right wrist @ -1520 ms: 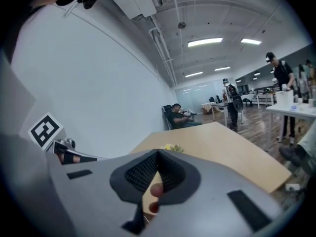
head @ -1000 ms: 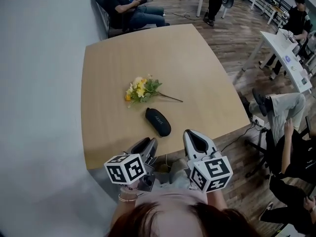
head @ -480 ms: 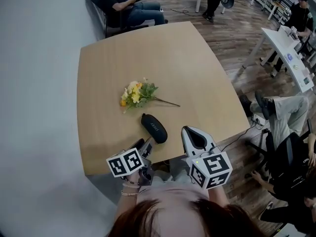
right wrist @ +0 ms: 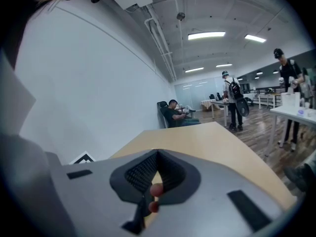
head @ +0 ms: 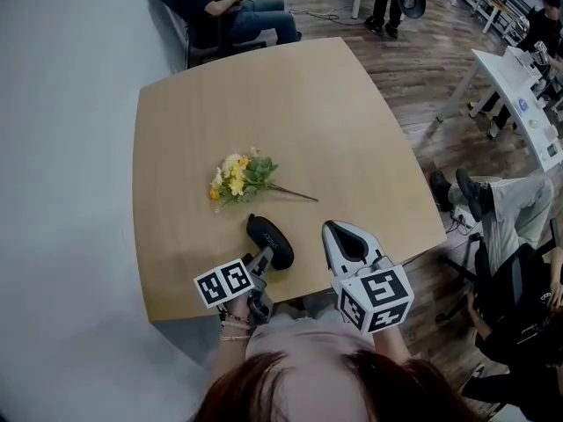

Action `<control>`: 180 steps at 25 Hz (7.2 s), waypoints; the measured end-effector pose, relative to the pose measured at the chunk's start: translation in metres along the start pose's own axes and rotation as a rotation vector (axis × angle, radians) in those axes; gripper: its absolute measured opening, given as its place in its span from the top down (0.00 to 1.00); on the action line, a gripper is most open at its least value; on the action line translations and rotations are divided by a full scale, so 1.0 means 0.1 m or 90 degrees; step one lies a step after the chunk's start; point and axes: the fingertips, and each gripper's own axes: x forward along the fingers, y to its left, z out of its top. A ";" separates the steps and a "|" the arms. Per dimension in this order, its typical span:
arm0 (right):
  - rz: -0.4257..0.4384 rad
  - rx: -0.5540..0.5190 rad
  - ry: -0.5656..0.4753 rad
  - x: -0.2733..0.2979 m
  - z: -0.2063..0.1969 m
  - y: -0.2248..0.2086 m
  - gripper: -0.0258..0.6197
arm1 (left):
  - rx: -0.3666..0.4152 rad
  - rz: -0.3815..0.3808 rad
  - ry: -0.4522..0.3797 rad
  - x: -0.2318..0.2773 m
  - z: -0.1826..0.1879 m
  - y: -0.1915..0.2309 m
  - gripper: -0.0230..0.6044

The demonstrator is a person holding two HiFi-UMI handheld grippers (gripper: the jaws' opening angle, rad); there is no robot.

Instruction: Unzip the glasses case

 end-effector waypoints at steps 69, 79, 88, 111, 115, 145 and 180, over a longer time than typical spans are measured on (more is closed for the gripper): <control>-0.061 0.060 -0.012 0.13 0.03 -0.85 0.94 | -0.002 -0.062 0.183 0.94 -0.12 -0.46 0.56; -0.044 0.043 -0.013 0.06 0.03 -0.62 0.94 | 0.019 -0.185 0.075 0.49 0.30 -1.09 0.56; -0.021 0.027 -0.012 -0.04 -0.03 -0.25 0.94 | 0.061 -0.277 0.005 -0.09 0.48 -1.50 0.56; 0.063 0.016 -0.050 -0.17 0.12 0.22 0.94 | 0.085 -0.421 -0.158 -0.96 0.91 -2.05 0.56; 0.078 0.011 -0.056 -0.14 0.13 0.26 0.94 | 0.089 -0.438 -0.180 -1.01 0.99 -2.09 0.56; 0.217 -0.001 -0.064 -0.15 0.21 0.53 0.90 | 0.099 -0.499 -0.266 -1.18 1.28 -2.48 0.56; 0.281 0.068 -0.092 0.06 0.33 0.41 0.93 | 0.103 -0.478 -0.298 -0.85 1.37 -2.62 0.56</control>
